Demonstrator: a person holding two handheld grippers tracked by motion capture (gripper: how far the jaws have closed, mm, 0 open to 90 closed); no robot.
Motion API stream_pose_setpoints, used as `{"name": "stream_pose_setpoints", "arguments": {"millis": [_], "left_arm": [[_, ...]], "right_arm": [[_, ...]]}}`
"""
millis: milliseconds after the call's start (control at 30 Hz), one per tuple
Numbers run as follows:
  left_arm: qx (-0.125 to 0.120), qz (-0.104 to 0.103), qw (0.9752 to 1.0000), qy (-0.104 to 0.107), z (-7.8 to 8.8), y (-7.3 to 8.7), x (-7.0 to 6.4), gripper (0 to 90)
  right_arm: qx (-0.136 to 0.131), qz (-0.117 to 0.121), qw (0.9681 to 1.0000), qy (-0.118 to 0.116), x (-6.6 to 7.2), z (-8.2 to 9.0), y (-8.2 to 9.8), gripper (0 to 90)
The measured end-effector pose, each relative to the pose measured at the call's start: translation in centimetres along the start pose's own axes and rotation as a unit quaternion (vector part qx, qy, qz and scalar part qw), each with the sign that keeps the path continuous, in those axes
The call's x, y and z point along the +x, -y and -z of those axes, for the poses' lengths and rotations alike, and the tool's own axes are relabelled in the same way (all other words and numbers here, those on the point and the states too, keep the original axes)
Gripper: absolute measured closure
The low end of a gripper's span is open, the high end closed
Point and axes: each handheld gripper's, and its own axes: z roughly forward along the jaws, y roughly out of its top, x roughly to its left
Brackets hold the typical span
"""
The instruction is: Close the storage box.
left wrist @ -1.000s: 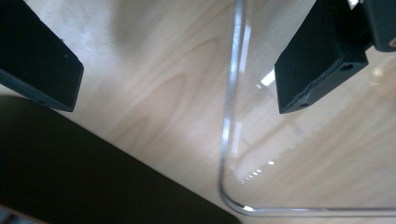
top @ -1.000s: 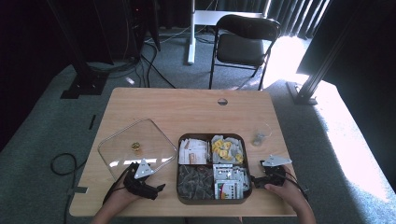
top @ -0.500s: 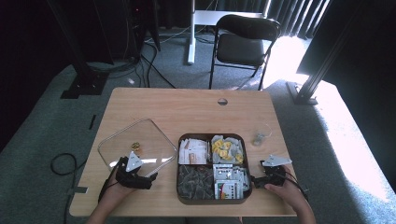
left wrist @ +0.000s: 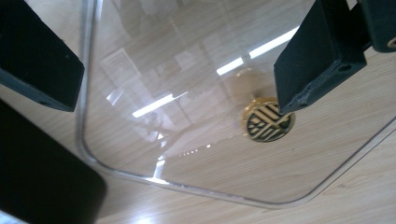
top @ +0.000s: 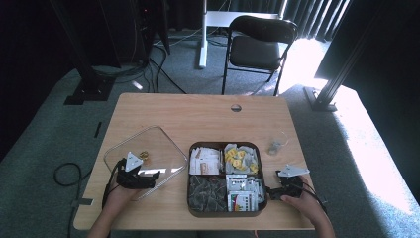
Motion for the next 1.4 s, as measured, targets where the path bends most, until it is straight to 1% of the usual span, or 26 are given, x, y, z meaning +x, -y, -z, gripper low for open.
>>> {"name": "stream_pose_setpoints", "arguments": {"millis": [133, 267, 333, 400, 467, 500, 533, 600, 633, 700, 733, 767, 800, 833, 900, 933, 1000, 1033, 1067, 1167, 1200, 1300, 1333, 1367, 1400], "left_arm": [[0.008, 0.008, 0.9999, -0.01, -0.7, 0.0, 0.7, 1.9], [0.008, 0.024, 0.9996, -0.015, -1.2, 0.0, 1.3, 1.9], [0.01, 0.024, 0.9994, -0.021, -1.5, 0.0, 1.6, 1.9], [0.012, 0.03, 0.9993, -0.019, -1.7, -0.1, 1.8, 1.9], [0.013, 0.032, 0.9991, -0.023, -1.9, -0.2, 2.1, 3.4], [0.015, 0.034, 0.9989, -0.028, -2.0, -0.3, 2.1, 3.8], [0.02, 0.038, 0.9987, -0.028, -2.3, -0.3, 2.3, 3.8], [0.026, 0.034, 0.9985, -0.036, -2.6, -0.4, 2.3, 3.8], [0.03, 0.035, 0.9983, -0.035, -2.8, -0.4, 2.4, 3.8], [0.032, 0.035, 0.998, -0.041, -3.2, -0.6, 2.5, 4.2], [0.032, 0.038, 0.998, -0.039, -3.2, -0.7, 2.6, 6.2], [0.034, 0.04, 0.9979, -0.039, -3.4, -0.8, 2.8, 6.2], [0.035, 0.042, 0.9978, -0.038, -3.5, -0.9, 2.8, 7.9], [0.034, 0.039, 0.9978, -0.041, -3.5, -0.9, 2.9, 13.2], [0.037, 0.037, 0.9979, -0.04, -3.7, -1.0, 2.9, 17.5], [0.04, 0.036, 0.9974, -0.049, -3.9, -1.1, 2.9, 22.4], [0.038, 0.042, 0.9971, -0.05, -4.0, -1.2, 3.0, 29.1], [0.037, 0.042, 0.997, -0.053, -4.0, -1.2, 3.0, 33.2], [0.039, 0.042, 0.9971, -0.05, -4.1, -1.3, 2.9, 36.6], [0.039, 0.04, 0.9973, -0.047, -4.3, -1.2, 2.8, 43.0], [0.038, 0.043, 0.9971, -0.049, -4.3, -1.2, 2.9, 44.6], [0.032, 0.05, 0.997, -0.05, -4.1, -1.0, 3.3, 54.2], [0.03, 0.056, 0.9971, -0.043, -4.1, -1.0, 3.6, 57.3], [0.029, 0.059, 0.9971, -0.038, -4.1, -0.9, 3.7, 57.7], [0.029, 0.059, 0.9971, -0.038, -4.1, -0.9, 3.7, 57.6]], "right_arm": [[0.0, 0.0, 1.0, 0.0, 0.0, 0.0, 0.0, 11.2], [0.0, 0.0, 1.0, 0.0, 0.0, 0.0, 0.0, 11.2], [0.0, 0.0, 1.0, 0.0, 0.0, 0.0, 0.0, 11.2], [0.0, 0.0, 1.0, 0.0, 0.0, 0.0, 0.0, 11.2], [0.0, 0.0, 1.0, 0.0, 0.0, 0.0, 0.0, 11.2], [0.0, 0.0, 1.0, 0.0, 0.0, 0.0, 0.0, 11.2], [0.0, 0.0, 1.0, 0.0, 0.0, 0.0, 0.0, 11.2], [0.0, 0.0, 1.0, 0.0, 0.0, 0.0, 0.0, 11.2], [0.0, 0.0, 1.0, 0.0, 0.0, 0.0, 0.0, 11.2], [0.0, 0.0, 1.0, 0.0, 0.0, 0.0, 0.0, 11.3], [0.0, 0.0, 1.0, 0.0, 0.0, 0.0, 0.0, 11.2], [0.0, 0.0, 1.0, 0.0, 0.0, 0.0, 0.0, 11.2], [0.0, 0.0, 1.0, 0.0, 0.0, 0.0, 0.0, 11.2], [0.0, 0.0, 1.0, 0.0, 0.0, 0.0, 0.0, 11.2], [0.0, 0.0, 1.0, 0.0, 0.0, 0.0, 0.0, 11.2], [0.0, 0.0, 1.0, 0.0, 0.0, 0.0, 0.0, 11.3], [0.0, 0.0, 1.0, 0.0, 0.0, 0.0, 0.0, 11.2], [0.0, 0.0, 1.0, 0.0, 0.0, 0.0, 0.0, 11.3], [0.0, 0.0, 1.0, 0.0, 0.0, 0.0, 0.0, 11.2], [0.0, 0.0, 1.0, 0.0, 0.0, 0.0, 0.0, 11.2], [0.0, 0.0, 1.0, 0.0, 0.0, 0.0, 0.0, 11.3], [0.0, 0.0, 1.0, 0.0, 0.0, 0.0, 0.0, 11.3], [0.0, 0.0, 1.0, 0.0, 0.0, 0.0, 0.0, 11.2], [0.0, 0.0, 1.0, 0.0, 0.0, 0.0, 0.0, 11.3], [0.0, 0.0, 1.0, 0.0, 0.0, 0.0, 0.0, 11.3]]}}
